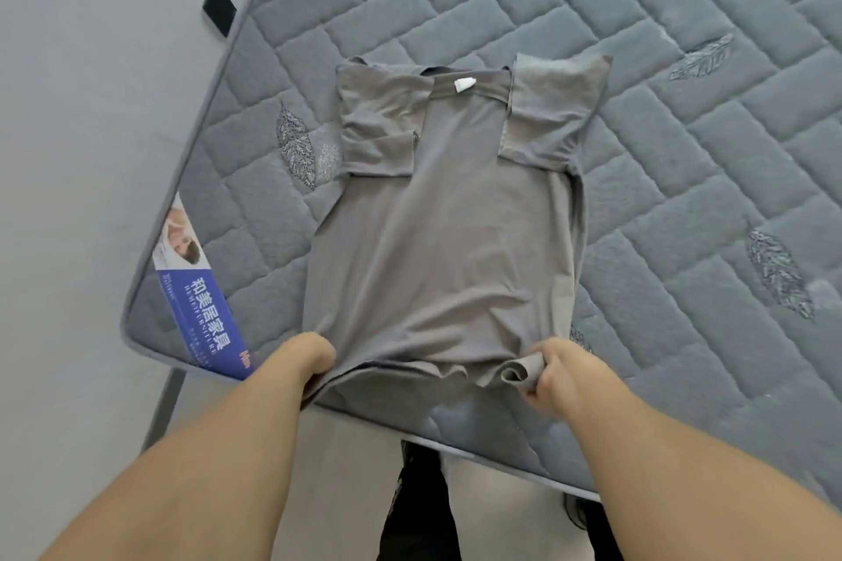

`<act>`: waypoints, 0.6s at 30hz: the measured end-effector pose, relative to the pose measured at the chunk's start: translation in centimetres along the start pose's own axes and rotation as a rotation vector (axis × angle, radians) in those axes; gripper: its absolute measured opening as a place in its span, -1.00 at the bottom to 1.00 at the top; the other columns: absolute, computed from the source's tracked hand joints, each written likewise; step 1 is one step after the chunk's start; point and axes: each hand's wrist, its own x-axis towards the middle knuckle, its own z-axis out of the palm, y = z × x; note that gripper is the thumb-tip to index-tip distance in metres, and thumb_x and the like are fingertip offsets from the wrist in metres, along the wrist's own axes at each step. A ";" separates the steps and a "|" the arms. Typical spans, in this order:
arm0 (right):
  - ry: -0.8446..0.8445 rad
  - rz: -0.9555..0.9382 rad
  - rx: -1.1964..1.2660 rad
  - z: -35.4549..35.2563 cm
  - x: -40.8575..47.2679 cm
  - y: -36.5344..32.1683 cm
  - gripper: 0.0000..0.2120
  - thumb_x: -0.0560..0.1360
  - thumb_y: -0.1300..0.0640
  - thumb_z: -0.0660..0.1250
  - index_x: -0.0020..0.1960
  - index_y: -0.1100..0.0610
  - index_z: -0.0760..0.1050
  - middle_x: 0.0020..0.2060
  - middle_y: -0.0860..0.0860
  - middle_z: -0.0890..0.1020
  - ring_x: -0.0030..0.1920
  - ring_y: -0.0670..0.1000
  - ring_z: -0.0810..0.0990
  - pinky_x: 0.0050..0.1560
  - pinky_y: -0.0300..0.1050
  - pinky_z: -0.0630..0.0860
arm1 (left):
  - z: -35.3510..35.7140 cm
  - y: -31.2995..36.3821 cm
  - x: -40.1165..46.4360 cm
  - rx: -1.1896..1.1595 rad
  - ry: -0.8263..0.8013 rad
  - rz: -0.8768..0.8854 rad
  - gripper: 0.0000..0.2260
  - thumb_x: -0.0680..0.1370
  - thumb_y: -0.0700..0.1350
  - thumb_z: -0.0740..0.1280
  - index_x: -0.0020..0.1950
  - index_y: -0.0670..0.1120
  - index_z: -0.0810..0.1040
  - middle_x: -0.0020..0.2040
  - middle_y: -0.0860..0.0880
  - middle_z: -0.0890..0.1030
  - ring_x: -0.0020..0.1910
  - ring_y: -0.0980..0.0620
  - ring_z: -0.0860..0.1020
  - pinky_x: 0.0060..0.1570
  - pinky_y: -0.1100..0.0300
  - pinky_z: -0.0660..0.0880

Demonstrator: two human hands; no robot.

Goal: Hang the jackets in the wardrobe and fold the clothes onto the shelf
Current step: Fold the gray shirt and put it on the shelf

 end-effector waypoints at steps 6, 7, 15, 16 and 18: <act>-0.146 -0.365 0.310 0.0 -5.9 -8.8 -0.65 0.69 0.24 -0.12 -0.26 0.19 0.19 -0.78 -0.06 0.38 -0.72 -0.10 0.44 -0.67 -0.29 0.40 | -4.9 8.3 -1.2 -0.796 -0.282 -0.122 -0.71 0.65 -0.26 0.12 -0.27 -0.18 0.42 -0.52 -0.10 0.50 -0.52 0.00 0.48 -0.68 0.29 0.40; -0.147 -0.467 0.345 0.1 -6.4 -11.2 -0.64 0.70 0.24 -0.16 -0.26 0.16 0.17 -0.77 -0.08 0.39 -0.72 -0.16 0.42 -0.62 -0.33 0.42 | -6.1 10.3 -1.1 -0.902 -0.298 -0.070 -0.71 0.65 -0.27 0.09 -0.25 -0.18 0.42 -0.56 -0.09 0.50 -0.51 0.03 0.48 -0.73 0.28 0.38; -0.011 -0.780 0.600 2.7 -7.3 -30.3 -0.80 0.55 0.05 0.19 0.15 0.02 0.46 -0.09 -0.01 0.48 -0.29 -0.01 0.42 -0.33 -0.23 0.43 | -10.3 24.6 4.7 -1.026 -0.277 0.404 -0.61 0.56 0.25 0.25 0.23 0.00 0.48 0.03 0.00 0.56 0.02 0.02 0.54 0.01 0.05 0.49; 0.008 -0.805 0.518 3.3 -6.3 -31.3 -0.80 0.53 0.05 0.22 0.14 -0.01 0.44 -0.07 -0.03 0.44 -0.25 0.01 0.43 -0.29 -0.21 0.42 | -9.5 25.2 6.2 -0.903 -0.185 0.412 -0.46 0.49 0.35 0.27 0.32 0.03 0.43 0.15 -0.01 0.52 0.10 -0.01 0.50 0.07 0.02 0.45; 0.153 -0.823 0.209 4.5 -3.5 -31.5 -0.91 0.52 0.02 0.24 -0.06 -0.10 0.31 0.01 -0.07 0.37 0.04 0.05 0.42 -0.10 -0.14 0.39 | -6.8 25.7 9.2 -0.624 0.074 0.447 -0.23 0.44 0.40 0.30 0.50 -0.04 0.30 0.42 -0.11 0.39 0.35 -0.12 0.40 0.32 -0.04 0.35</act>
